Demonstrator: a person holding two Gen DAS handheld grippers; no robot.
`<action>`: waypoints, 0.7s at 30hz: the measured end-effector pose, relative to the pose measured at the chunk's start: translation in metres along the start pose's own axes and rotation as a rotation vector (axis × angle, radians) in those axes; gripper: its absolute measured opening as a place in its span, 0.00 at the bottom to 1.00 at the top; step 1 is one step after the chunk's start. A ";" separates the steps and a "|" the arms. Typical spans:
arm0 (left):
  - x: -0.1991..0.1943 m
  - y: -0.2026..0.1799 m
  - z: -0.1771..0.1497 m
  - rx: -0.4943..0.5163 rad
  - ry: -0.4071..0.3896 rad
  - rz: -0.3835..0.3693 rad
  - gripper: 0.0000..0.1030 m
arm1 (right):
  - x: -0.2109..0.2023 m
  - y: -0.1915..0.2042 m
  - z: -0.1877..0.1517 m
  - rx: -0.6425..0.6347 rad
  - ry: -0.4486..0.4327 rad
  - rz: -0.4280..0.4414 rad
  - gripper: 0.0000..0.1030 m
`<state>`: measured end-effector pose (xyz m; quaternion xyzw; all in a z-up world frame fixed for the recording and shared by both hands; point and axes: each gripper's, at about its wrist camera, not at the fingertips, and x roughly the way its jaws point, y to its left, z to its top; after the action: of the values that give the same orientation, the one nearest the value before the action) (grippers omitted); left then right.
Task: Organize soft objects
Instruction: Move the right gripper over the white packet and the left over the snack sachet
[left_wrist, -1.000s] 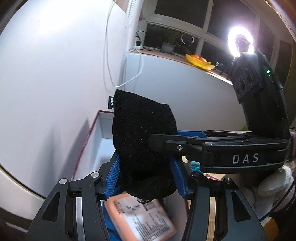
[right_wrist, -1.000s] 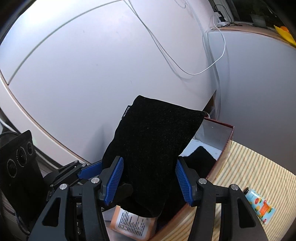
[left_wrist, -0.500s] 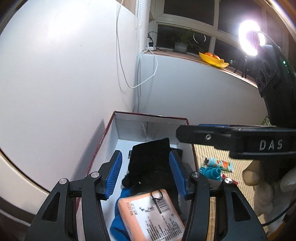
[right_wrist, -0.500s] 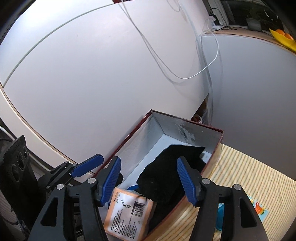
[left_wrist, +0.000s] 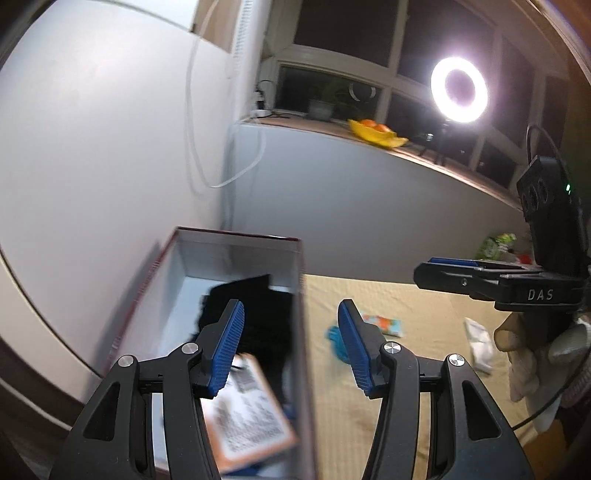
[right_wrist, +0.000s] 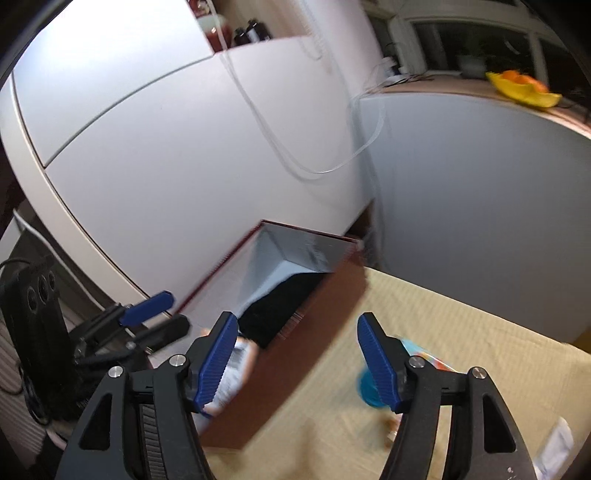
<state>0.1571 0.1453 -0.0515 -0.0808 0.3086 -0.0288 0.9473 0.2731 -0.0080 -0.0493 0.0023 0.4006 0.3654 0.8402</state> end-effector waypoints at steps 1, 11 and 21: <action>-0.002 -0.006 -0.002 0.001 0.000 -0.017 0.51 | -0.008 -0.006 -0.006 0.000 -0.003 -0.016 0.63; 0.005 -0.069 -0.036 0.025 0.066 -0.163 0.54 | -0.111 -0.093 -0.080 0.140 -0.078 -0.132 0.64; 0.050 -0.111 -0.067 0.039 0.184 -0.212 0.54 | -0.161 -0.175 -0.140 0.274 -0.093 -0.268 0.69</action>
<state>0.1572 0.0219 -0.1150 -0.0915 0.3832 -0.1419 0.9081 0.2195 -0.2753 -0.0879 0.0800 0.4039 0.1919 0.8909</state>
